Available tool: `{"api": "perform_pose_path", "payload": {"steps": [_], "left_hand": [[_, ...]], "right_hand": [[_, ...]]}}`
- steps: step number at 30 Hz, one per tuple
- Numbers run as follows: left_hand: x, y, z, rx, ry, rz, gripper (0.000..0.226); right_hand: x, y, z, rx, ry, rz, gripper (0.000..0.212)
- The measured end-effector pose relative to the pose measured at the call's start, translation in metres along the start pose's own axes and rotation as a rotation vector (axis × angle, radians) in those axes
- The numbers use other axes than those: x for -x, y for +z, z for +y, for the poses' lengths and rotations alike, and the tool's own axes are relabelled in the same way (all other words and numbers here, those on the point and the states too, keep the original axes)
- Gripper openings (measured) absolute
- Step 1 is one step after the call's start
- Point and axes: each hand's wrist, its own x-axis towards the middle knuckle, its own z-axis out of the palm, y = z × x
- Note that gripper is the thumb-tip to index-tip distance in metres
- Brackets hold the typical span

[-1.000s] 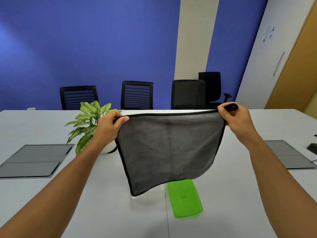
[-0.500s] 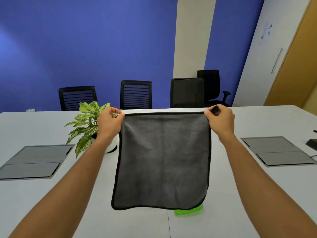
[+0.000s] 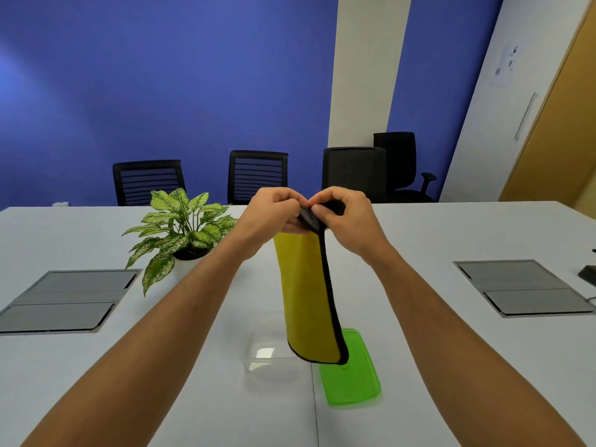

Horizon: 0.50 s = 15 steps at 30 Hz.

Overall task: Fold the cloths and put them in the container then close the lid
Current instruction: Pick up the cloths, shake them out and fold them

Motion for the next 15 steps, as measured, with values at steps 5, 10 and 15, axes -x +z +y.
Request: {"api": "perform_pose_path", "payload": {"steps": [5,10,15], "left_hand": [[0.004,-0.006,0.000,-0.164,0.031,-0.080,0.022],[0.004,-0.002,-0.008,-0.306,0.117,-0.004,0.021],[0.005,-0.004,-0.013,-0.423,0.162,-0.029,0.020]], "right_hand": [[0.000,-0.008,0.002,-0.006,0.010,-0.145,0.027],[0.004,-0.004,0.002,0.033,-0.010,-0.183,0.030],[0.004,-0.003,0.002,0.080,-0.032,-0.144,0.016]]}}
